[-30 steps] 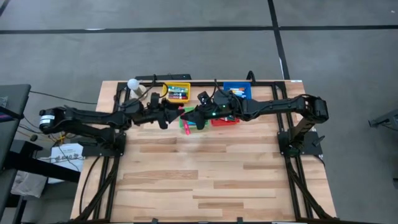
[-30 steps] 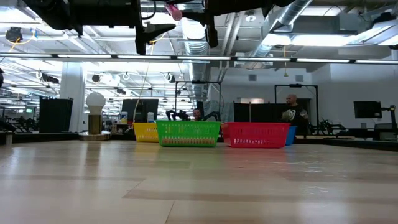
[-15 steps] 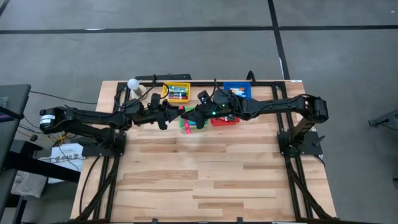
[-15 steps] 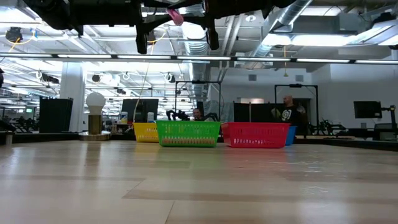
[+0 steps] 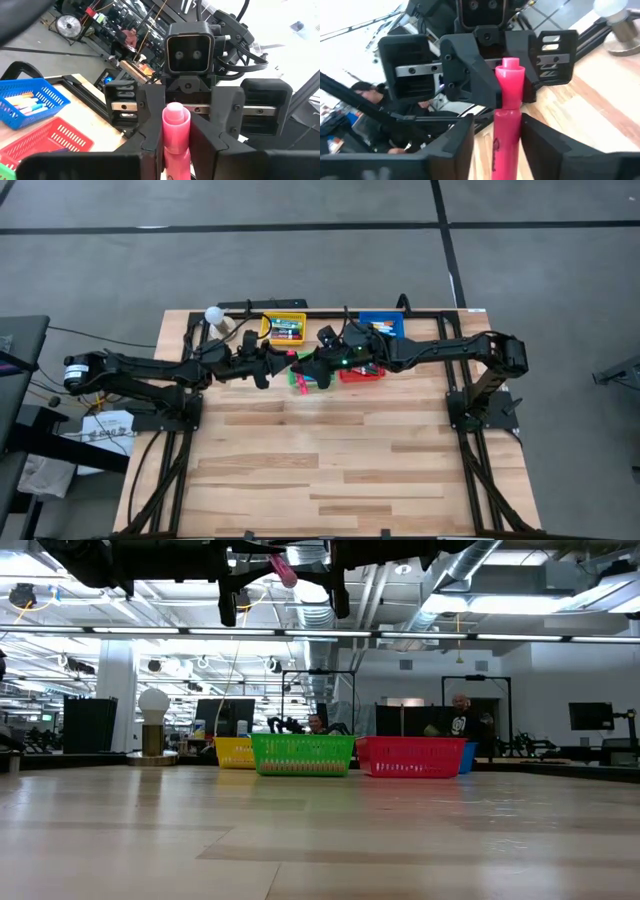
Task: Pick & Place Markers
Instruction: Put the large pink highlighter pen into the green bin
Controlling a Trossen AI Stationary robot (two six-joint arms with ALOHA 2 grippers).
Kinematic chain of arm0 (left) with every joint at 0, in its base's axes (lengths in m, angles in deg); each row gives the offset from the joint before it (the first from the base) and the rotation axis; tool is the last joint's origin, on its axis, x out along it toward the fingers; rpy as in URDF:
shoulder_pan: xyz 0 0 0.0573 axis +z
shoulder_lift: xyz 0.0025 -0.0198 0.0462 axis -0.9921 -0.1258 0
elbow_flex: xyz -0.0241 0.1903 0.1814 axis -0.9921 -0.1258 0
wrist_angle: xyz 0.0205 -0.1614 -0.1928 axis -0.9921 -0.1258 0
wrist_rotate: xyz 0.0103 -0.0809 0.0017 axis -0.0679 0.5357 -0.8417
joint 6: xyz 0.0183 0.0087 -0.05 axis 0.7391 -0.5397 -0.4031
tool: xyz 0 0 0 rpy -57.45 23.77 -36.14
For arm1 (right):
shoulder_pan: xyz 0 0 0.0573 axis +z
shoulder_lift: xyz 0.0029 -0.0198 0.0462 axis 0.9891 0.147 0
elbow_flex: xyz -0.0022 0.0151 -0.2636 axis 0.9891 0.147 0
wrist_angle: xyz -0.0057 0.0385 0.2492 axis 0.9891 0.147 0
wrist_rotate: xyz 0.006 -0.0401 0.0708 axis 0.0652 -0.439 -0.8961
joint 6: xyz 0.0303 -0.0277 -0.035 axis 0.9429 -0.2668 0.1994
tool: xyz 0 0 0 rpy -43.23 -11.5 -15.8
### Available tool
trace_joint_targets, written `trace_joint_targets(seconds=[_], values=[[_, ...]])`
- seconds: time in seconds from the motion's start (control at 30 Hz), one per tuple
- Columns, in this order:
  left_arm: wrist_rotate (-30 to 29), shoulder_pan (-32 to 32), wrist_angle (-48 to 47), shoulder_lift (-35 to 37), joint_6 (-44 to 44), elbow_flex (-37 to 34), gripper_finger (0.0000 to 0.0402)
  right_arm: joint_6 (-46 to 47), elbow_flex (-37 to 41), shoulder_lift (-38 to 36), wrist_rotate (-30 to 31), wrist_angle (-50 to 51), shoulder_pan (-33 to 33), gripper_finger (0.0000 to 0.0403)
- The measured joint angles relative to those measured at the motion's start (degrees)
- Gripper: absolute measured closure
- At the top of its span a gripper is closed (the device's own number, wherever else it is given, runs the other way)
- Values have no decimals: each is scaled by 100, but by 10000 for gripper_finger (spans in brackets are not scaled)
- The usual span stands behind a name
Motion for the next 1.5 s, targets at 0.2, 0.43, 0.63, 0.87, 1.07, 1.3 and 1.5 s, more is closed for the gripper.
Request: trace_joint_targets(seconds=[0.2,0.43,0.63,0.87,1.07,1.3,1.5], values=[[-48,9,0,0,-6,-2,338,-2,0,-2,-459,10,-106,194],[-101,20,7,0,56,-2,338,-194,-2,-11,-973,510,-231,157],[-66,52,11,0,57,-2,337,-338,-1,-11,-942,1265,-422,158],[11,50,-10,-2,232,-7,337,-739,-7,-112,-967,1827,-616,158],[52,52,-174,2,466,-7,337,-1453,0,-508,-574,2853,-799,158],[-81,96,-861,0,1274,47,337,-1763,0,-1244,191,3823,-1019,158],[-138,254,-2384,-211,2727,684,337,-1801,0,-1706,535,4531,-1189,158]])
